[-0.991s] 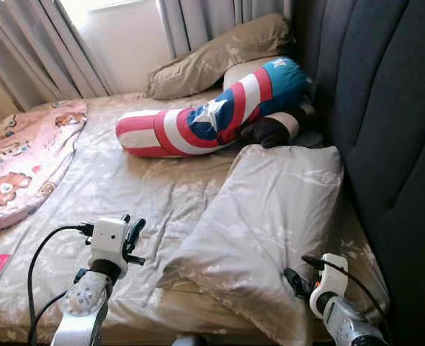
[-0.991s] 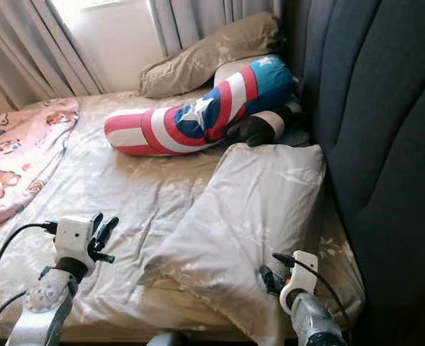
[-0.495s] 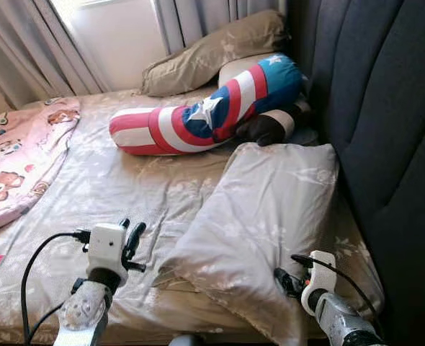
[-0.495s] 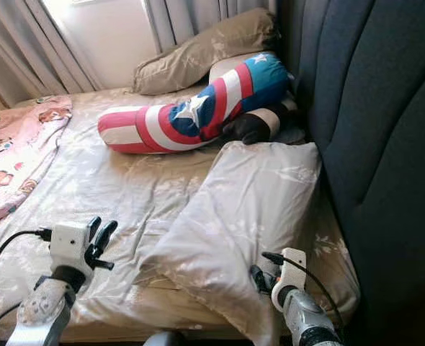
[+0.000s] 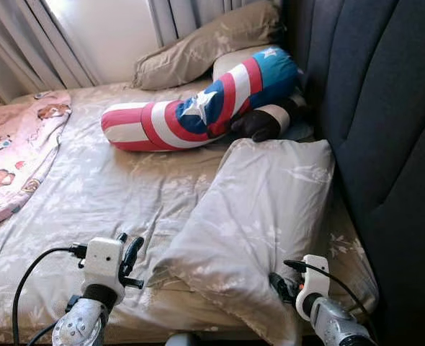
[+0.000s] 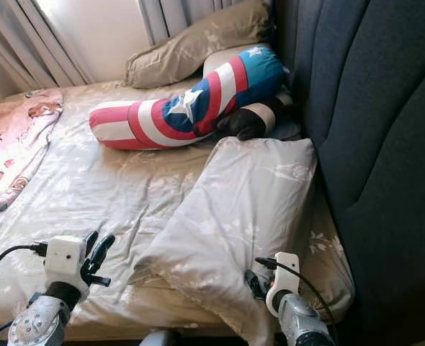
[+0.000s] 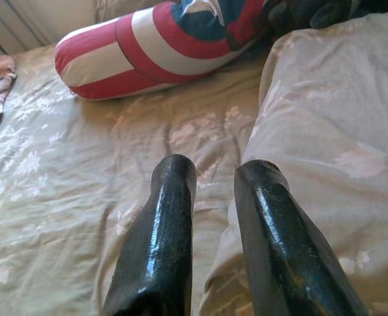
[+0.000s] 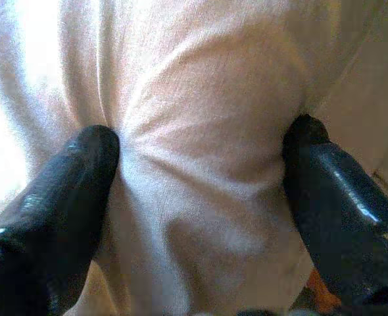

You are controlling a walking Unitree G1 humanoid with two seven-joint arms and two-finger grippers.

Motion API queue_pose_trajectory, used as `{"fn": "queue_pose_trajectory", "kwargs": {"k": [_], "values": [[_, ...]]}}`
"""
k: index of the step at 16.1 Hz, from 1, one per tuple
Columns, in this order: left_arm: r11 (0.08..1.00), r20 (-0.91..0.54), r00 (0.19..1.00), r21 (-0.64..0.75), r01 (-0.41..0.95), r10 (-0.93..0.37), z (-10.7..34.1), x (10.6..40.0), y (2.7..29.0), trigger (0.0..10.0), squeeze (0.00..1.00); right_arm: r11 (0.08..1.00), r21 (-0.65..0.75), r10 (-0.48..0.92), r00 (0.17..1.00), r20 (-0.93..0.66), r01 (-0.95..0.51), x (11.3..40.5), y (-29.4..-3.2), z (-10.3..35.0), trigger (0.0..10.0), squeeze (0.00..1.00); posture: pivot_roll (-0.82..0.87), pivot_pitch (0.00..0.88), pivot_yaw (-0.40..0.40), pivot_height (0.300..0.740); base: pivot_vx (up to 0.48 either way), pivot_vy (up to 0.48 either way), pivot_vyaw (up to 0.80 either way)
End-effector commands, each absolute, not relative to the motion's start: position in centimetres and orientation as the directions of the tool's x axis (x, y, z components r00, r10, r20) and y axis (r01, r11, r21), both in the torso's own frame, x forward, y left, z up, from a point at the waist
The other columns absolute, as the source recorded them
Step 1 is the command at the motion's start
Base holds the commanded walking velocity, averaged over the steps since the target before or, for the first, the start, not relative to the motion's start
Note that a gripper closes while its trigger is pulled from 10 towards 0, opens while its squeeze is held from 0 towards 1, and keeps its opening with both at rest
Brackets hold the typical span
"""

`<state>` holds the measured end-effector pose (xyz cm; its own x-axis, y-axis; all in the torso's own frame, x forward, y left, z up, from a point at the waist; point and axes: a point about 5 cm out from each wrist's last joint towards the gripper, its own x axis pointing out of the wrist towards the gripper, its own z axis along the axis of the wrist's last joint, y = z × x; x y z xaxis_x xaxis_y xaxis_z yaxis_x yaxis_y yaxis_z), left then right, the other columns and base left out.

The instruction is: Clean up the room

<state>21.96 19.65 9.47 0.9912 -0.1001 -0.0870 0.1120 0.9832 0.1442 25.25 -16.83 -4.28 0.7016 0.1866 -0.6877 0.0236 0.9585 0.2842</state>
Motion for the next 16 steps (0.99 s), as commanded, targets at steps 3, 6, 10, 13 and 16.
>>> {"fn": "queue_pose_trajectory", "kwargs": {"k": [3, 6, 10, 13, 16], "values": [[0.983, -0.095, 0.992, 0.155, 0.098, -0.084, 10.0, 21.7, 20.4, 10.0, 0.00, 0.940, 0.342, 0.268, 0.588, -0.763, 0.016, 22.5, -14.0, -6.4, 0.0, 0.00, 0.12, 0.124, 0.160, 0.661, 0.000, 0.000, 0.00], [0.982, -0.104, 0.991, 0.157, 0.103, -0.087, 10.0, 21.7, 20.3, 10.0, 0.00, 0.945, 0.327, 0.268, 0.584, -0.766, -0.004, 22.4, -14.0, -6.4, 0.0, 0.00, 0.12, 0.119, 0.163, 0.661, 0.000, 0.000, 0.00], [0.982, -0.109, 0.990, 0.155, 0.103, -0.086, 9.9, 21.9, 20.3, 10.0, 0.00, 0.945, 0.326, 0.248, 0.592, -0.767, 0.026, 22.0, -14.6, -6.6, 0.0, 0.00, 0.11, 0.104, 0.161, 0.661, 0.000, 0.000, 0.00], [0.984, -0.109, 0.990, 0.148, 0.103, -0.088, 9.7, 22.1, 20.1, 10.0, 0.00, 0.947, 0.321, 0.239, 0.597, -0.766, 0.032, 22.1, -14.7, -6.6, 0.0, 0.00, 0.10, 0.091, 0.156, 0.661, 0.000, 0.000, 0.00], [0.985, -0.095, 0.992, 0.143, 0.092, -0.079, 9.7, 22.8, 20.0, 10.0, 0.00, 0.948, 0.315, 0.225, 0.617, -0.754, 0.039, 22.7, -14.9, -6.2, 0.0, 0.00, 0.09, 0.065, 0.140, 0.661, 0.000, 0.000, 0.00]]}}
